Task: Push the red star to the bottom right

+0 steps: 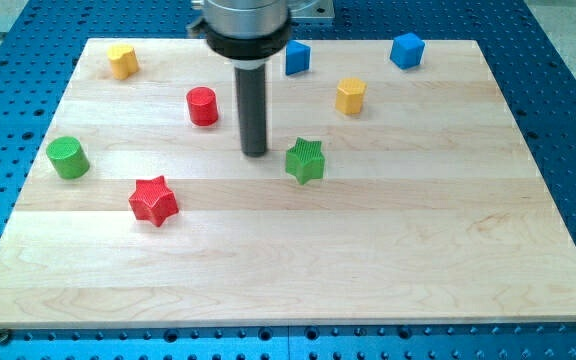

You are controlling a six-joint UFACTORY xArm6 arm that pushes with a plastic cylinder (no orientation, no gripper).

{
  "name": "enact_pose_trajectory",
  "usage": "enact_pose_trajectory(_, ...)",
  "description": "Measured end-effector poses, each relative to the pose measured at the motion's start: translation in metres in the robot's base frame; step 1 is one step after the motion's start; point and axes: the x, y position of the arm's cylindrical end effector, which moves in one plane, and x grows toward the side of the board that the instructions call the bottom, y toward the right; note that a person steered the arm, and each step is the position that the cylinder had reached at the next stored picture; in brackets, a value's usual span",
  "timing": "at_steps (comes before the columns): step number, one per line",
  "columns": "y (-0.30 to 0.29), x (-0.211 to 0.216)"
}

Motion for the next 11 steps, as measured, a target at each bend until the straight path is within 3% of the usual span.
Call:
enact_pose_trajectory(3, -0.105, 0.129)
enact_pose_trajectory(4, -0.058, 0.129)
enact_pose_trajectory(5, -0.039, 0.063)
enact_pose_trajectory(7, -0.159, 0.072)
enact_pose_trajectory(8, -0.197, 0.103)
enact_pose_trajectory(9, -0.176, 0.127)
enact_pose_trajectory(10, -0.103, 0.115)
enact_pose_trajectory(11, 0.018, 0.119)
